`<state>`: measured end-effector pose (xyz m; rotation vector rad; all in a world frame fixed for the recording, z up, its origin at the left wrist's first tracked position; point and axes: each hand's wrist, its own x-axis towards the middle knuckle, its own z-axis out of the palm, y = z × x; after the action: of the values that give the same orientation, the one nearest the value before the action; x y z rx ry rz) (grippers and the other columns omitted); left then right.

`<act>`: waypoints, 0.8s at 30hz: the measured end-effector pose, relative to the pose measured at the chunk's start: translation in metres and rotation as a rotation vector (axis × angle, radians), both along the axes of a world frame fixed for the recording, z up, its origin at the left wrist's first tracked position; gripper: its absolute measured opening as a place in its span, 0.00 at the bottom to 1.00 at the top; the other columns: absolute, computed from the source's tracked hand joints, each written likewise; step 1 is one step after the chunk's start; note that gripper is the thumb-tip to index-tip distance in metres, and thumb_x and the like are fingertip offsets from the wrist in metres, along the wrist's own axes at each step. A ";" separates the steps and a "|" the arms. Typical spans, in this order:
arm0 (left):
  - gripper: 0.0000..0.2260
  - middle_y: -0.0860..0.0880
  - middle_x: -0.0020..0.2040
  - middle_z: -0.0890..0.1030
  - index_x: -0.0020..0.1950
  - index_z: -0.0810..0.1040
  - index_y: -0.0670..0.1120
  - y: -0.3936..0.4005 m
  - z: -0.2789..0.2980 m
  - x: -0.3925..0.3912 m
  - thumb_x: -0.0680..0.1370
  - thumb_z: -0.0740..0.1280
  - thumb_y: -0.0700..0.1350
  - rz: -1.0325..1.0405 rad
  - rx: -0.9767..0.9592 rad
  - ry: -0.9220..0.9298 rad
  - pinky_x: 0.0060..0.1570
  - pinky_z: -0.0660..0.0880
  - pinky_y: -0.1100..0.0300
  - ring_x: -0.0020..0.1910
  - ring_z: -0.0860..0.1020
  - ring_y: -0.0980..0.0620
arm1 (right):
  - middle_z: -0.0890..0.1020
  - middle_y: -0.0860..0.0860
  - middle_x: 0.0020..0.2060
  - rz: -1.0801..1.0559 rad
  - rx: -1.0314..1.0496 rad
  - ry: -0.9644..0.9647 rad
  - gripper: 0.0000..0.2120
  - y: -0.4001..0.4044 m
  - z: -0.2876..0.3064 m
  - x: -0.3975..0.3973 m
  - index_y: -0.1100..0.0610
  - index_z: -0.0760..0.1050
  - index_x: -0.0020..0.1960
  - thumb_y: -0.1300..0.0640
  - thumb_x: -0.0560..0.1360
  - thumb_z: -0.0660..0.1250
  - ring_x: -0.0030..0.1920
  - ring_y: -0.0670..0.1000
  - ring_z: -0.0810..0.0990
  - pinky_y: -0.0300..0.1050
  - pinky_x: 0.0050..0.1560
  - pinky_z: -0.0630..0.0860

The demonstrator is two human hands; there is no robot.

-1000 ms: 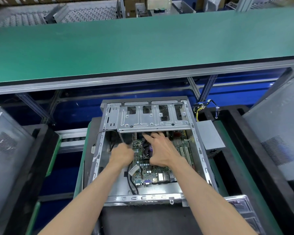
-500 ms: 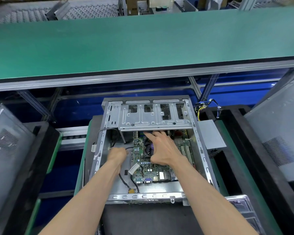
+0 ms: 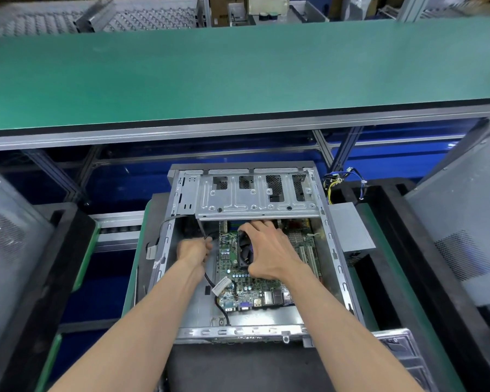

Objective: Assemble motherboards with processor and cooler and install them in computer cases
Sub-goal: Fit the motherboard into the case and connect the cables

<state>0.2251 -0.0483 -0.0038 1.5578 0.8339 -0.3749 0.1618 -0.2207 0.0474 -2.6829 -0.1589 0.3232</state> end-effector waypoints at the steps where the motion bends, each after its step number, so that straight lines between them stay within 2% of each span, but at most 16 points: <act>1: 0.11 0.46 0.40 0.80 0.51 0.81 0.40 -0.002 -0.002 0.001 0.83 0.58 0.36 -0.012 0.033 -0.003 0.33 0.73 0.60 0.26 0.71 0.56 | 0.74 0.53 0.64 0.000 -0.004 -0.007 0.39 0.000 -0.001 0.000 0.54 0.66 0.72 0.59 0.61 0.71 0.63 0.56 0.69 0.63 0.67 0.70; 2: 0.10 0.45 0.41 0.80 0.53 0.81 0.40 -0.004 -0.003 0.001 0.83 0.59 0.38 -0.015 0.069 -0.001 0.39 0.75 0.57 0.27 0.72 0.54 | 0.74 0.53 0.63 0.002 -0.006 -0.011 0.38 0.000 -0.001 0.001 0.54 0.66 0.71 0.58 0.61 0.71 0.63 0.56 0.69 0.63 0.67 0.70; 3: 0.10 0.44 0.41 0.80 0.53 0.81 0.40 -0.006 -0.004 0.001 0.83 0.60 0.39 -0.011 0.087 0.004 0.41 0.73 0.57 0.30 0.71 0.52 | 0.75 0.53 0.62 0.004 -0.006 -0.015 0.38 0.000 -0.002 0.001 0.54 0.66 0.71 0.58 0.61 0.71 0.62 0.55 0.69 0.63 0.66 0.71; 5: 0.09 0.44 0.39 0.80 0.53 0.79 0.38 -0.010 -0.004 0.002 0.82 0.60 0.38 0.013 0.021 0.008 0.36 0.70 0.60 0.31 0.71 0.50 | 0.75 0.53 0.63 0.009 -0.008 -0.021 0.38 -0.001 -0.003 0.001 0.54 0.66 0.71 0.58 0.61 0.70 0.62 0.55 0.69 0.63 0.66 0.71; 8: 0.10 0.42 0.41 0.79 0.59 0.77 0.31 -0.012 -0.001 0.000 0.80 0.59 0.29 0.102 -0.165 -0.064 0.28 0.73 0.64 0.33 0.73 0.51 | 0.74 0.54 0.65 0.008 -0.005 -0.028 0.39 -0.001 -0.003 0.001 0.54 0.66 0.72 0.59 0.61 0.70 0.64 0.56 0.69 0.64 0.67 0.71; 10: 0.13 0.41 0.45 0.79 0.61 0.76 0.29 -0.011 -0.003 -0.002 0.78 0.59 0.24 0.058 -0.205 -0.109 0.37 0.79 0.65 0.40 0.78 0.48 | 0.74 0.54 0.65 0.007 -0.004 -0.033 0.40 0.000 -0.003 0.001 0.54 0.66 0.72 0.59 0.60 0.70 0.65 0.56 0.69 0.64 0.67 0.70; 12: 0.12 0.42 0.46 0.80 0.59 0.79 0.31 -0.010 -0.005 -0.001 0.77 0.64 0.26 -0.053 -0.107 -0.102 0.47 0.79 0.56 0.45 0.78 0.45 | 0.74 0.54 0.66 0.010 -0.003 -0.038 0.40 -0.001 -0.003 0.000 0.54 0.66 0.72 0.58 0.61 0.70 0.65 0.56 0.69 0.64 0.67 0.70; 13: 0.09 0.43 0.46 0.80 0.56 0.81 0.36 -0.012 -0.003 0.000 0.77 0.67 0.30 -0.096 -0.021 -0.081 0.47 0.77 0.55 0.45 0.78 0.46 | 0.74 0.54 0.66 0.009 0.000 -0.038 0.40 -0.001 -0.003 0.000 0.54 0.66 0.73 0.58 0.61 0.70 0.66 0.57 0.68 0.64 0.67 0.70; 15: 0.03 0.43 0.43 0.78 0.45 0.79 0.41 -0.018 0.007 -0.001 0.76 0.67 0.35 -0.121 0.167 -0.061 0.41 0.72 0.56 0.40 0.75 0.46 | 0.73 0.55 0.67 0.008 0.002 -0.034 0.41 -0.001 -0.002 0.000 0.54 0.65 0.74 0.58 0.61 0.69 0.67 0.57 0.68 0.65 0.68 0.69; 17: 0.08 0.44 0.38 0.78 0.37 0.75 0.40 -0.024 0.015 -0.004 0.75 0.62 0.35 -0.142 0.342 -0.120 0.39 0.69 0.56 0.35 0.72 0.46 | 0.73 0.55 0.68 0.014 -0.010 -0.032 0.43 0.000 -0.002 0.000 0.54 0.64 0.76 0.58 0.61 0.68 0.68 0.57 0.67 0.65 0.68 0.69; 20: 0.11 0.45 0.37 0.76 0.37 0.76 0.41 -0.029 0.025 -0.015 0.77 0.58 0.36 -0.346 0.559 -0.264 0.39 0.67 0.55 0.35 0.72 0.50 | 0.71 0.56 0.70 0.033 -0.022 -0.024 0.46 0.002 -0.002 0.001 0.54 0.62 0.78 0.59 0.60 0.69 0.70 0.58 0.66 0.65 0.68 0.69; 22: 0.14 0.46 0.37 0.77 0.39 0.75 0.40 -0.030 0.030 -0.018 0.81 0.57 0.41 -0.485 0.609 -0.402 0.35 0.65 0.54 0.35 0.72 0.51 | 0.71 0.56 0.69 0.036 -0.017 -0.022 0.45 0.003 -0.002 0.000 0.55 0.62 0.77 0.59 0.60 0.68 0.70 0.57 0.66 0.64 0.68 0.70; 24: 0.17 0.46 0.40 0.78 0.40 0.75 0.41 -0.035 0.034 -0.016 0.84 0.56 0.47 -0.694 0.634 -0.500 0.41 0.68 0.51 0.41 0.74 0.47 | 0.73 0.55 0.63 0.033 -0.031 -0.026 0.40 0.003 -0.002 0.000 0.58 0.66 0.72 0.59 0.60 0.68 0.65 0.56 0.67 0.64 0.66 0.72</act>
<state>0.2094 -0.0830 0.0299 2.3949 -0.0259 -0.1920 0.1613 -0.2173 0.0450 -2.7181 -0.2080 0.3033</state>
